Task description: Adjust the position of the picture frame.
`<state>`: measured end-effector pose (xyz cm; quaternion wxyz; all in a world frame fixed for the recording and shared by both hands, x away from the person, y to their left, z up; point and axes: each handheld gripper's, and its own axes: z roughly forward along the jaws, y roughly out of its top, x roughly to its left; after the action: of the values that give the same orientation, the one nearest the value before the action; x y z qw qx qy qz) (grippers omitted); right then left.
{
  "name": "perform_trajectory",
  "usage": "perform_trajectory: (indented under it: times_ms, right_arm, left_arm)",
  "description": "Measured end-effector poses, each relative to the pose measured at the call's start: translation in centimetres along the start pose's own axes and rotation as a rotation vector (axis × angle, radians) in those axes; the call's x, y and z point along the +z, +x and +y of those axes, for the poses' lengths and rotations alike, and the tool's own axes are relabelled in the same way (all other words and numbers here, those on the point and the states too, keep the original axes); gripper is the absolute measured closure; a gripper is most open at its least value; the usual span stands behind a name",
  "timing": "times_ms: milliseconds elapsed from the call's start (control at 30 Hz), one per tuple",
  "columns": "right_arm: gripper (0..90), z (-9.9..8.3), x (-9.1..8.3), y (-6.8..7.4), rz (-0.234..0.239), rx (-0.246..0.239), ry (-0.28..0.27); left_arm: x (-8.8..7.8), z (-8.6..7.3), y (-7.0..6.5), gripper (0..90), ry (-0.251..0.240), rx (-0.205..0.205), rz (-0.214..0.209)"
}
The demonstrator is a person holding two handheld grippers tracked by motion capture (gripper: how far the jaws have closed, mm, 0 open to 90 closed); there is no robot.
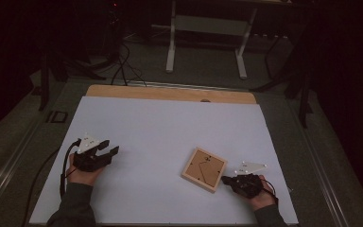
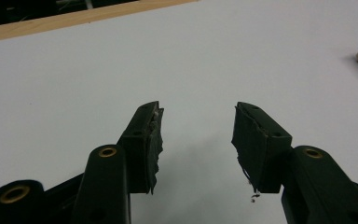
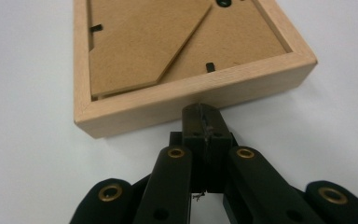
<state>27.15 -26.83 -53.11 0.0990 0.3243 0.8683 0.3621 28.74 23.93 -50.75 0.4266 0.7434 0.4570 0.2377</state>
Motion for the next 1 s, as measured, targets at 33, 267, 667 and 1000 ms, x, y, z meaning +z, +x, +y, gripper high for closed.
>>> perform_trajectory:
  times_ms: [33, 267, 667, 1000]
  right_arm:
    - [90.0, 0.1, 0.1, 0.1, 0.005, -0.006, -0.001]
    - [90.0, 1.0, 1.0, 1.1, 0.038, -0.043, -0.003]
    - [90.0, 3.0, 2.9, 2.7, 0.082, -0.113, 0.010]
    - [90.0, 5.4, 5.4, 4.1, 0.113, -0.171, 0.005]
  left_arm:
    - [0.0, 0.0, 0.0, 51.8, 0.000, 0.000, -0.001]
    - [0.1, 0.0, -0.1, 51.8, 0.001, 0.000, -0.003]
    - [0.5, 0.0, -0.2, 52.4, 0.005, -0.008, -0.012]
    - [0.7, 0.1, -0.5, 52.8, -0.005, -0.020, -0.022]
